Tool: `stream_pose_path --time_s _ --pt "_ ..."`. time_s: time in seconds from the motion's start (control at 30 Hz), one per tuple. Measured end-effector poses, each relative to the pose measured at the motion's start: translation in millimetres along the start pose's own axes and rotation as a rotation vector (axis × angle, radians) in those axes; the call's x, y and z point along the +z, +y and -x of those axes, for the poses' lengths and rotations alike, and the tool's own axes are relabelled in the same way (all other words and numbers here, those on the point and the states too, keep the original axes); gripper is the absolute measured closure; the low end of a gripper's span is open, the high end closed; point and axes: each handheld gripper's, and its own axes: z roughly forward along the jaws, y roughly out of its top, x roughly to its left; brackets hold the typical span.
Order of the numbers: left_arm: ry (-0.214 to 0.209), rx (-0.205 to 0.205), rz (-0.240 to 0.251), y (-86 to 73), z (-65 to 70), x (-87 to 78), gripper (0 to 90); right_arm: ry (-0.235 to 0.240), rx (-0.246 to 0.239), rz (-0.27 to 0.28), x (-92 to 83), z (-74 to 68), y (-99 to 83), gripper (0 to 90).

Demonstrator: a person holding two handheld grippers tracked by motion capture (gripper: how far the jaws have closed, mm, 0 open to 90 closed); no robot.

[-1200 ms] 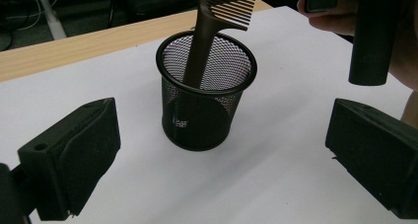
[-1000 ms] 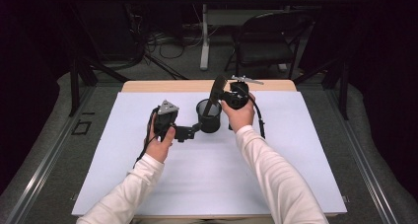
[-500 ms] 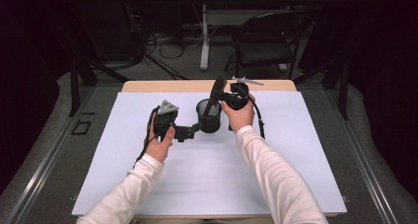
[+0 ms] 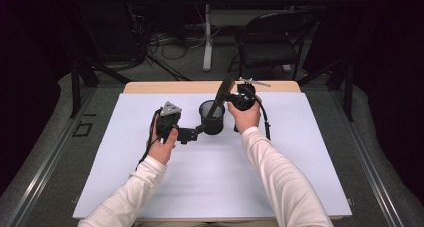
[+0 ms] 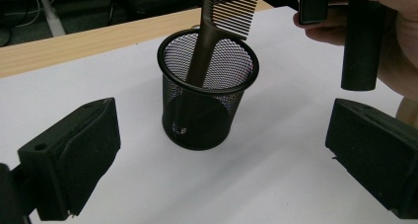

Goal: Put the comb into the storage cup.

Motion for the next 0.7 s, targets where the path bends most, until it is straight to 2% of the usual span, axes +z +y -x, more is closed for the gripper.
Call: stream_pose_path --time_s 0.47,0.7 --pt "0.001 -0.002 0.002 -0.1 0.0 -0.2 0.5 0.001 0.029 0.003 -0.4 7.8 -0.8 86.0" --pt "0.002 0.0 0.001 -0.2 0.6 0.6 0.6 0.012 0.068 -0.004 -1.1 15.1 -1.3 85.9"
